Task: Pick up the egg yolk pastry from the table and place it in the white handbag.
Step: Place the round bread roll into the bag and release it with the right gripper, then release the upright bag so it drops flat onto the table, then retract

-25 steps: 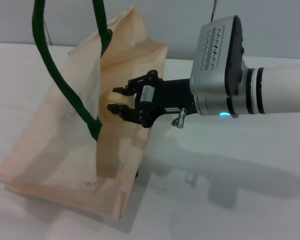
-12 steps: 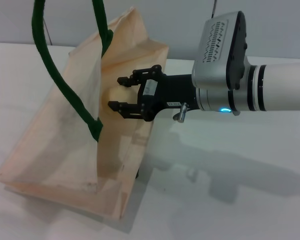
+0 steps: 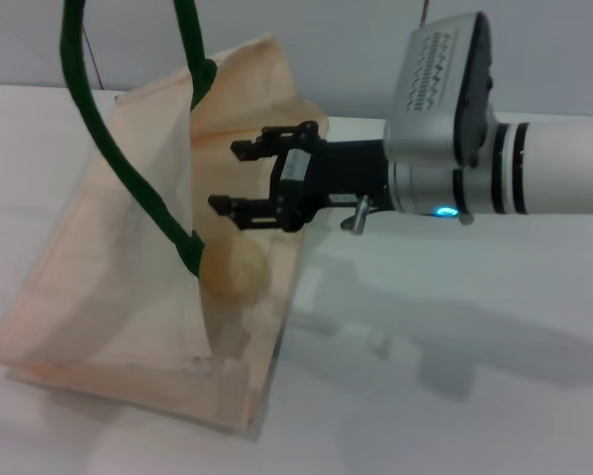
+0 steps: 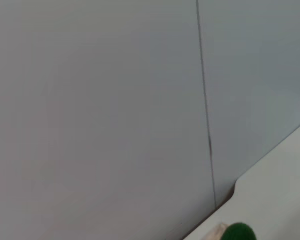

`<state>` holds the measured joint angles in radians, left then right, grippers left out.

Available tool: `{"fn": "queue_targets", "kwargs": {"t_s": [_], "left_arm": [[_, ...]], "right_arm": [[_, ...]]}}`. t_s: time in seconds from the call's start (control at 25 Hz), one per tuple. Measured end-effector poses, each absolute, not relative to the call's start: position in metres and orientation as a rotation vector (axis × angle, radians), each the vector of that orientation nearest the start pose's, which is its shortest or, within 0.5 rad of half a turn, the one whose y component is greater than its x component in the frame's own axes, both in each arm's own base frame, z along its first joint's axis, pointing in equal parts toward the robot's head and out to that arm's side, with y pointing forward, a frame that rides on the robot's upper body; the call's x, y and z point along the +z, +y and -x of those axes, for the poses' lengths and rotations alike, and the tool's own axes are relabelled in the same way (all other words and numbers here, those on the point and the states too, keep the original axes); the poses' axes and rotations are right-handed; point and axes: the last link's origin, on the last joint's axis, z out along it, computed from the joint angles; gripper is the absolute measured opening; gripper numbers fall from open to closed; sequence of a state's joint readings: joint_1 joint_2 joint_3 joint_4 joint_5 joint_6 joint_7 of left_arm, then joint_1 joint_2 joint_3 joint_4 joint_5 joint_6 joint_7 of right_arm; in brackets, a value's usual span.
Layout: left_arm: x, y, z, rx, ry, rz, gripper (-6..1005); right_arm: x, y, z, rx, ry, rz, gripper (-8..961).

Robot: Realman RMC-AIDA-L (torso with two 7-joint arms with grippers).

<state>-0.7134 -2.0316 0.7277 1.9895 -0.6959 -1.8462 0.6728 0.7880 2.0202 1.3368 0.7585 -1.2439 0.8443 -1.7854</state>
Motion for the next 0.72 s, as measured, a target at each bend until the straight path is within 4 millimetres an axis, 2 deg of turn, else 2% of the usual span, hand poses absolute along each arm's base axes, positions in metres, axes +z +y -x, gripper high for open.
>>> {"fn": "queue_targets", "kwargs": {"t_s": [0.04, 0.12, 0.32, 0.48, 0.72], "left_arm": [[0.195, 0.343, 0.094, -0.124, -0.557, 2.256, 128], [0.195, 0.342, 0.097, -0.119, -0.565, 2.251, 129], [0.195, 0.343, 0.105, -0.102, -0.586, 2.243, 130], [0.191, 0.349, 0.118, -0.114, -0.636, 2.244, 131], [0.186, 0.355, 0.128, -0.126, -0.677, 2.249, 132]], "right_arm": [[-0.095, 0.387, -0.096, 0.556, 0.001, 2.816, 669], [-0.083, 0.395, -0.104, 0.576, 0.055, 2.766, 676], [-0.032, 0.413, -0.137, 0.617, 0.191, 2.588, 690], [0.003, 0.416, -0.165, 0.627, 0.278, 2.469, 686], [0.017, 0.414, -0.179, 0.652, 0.316, 2.421, 684]]}}
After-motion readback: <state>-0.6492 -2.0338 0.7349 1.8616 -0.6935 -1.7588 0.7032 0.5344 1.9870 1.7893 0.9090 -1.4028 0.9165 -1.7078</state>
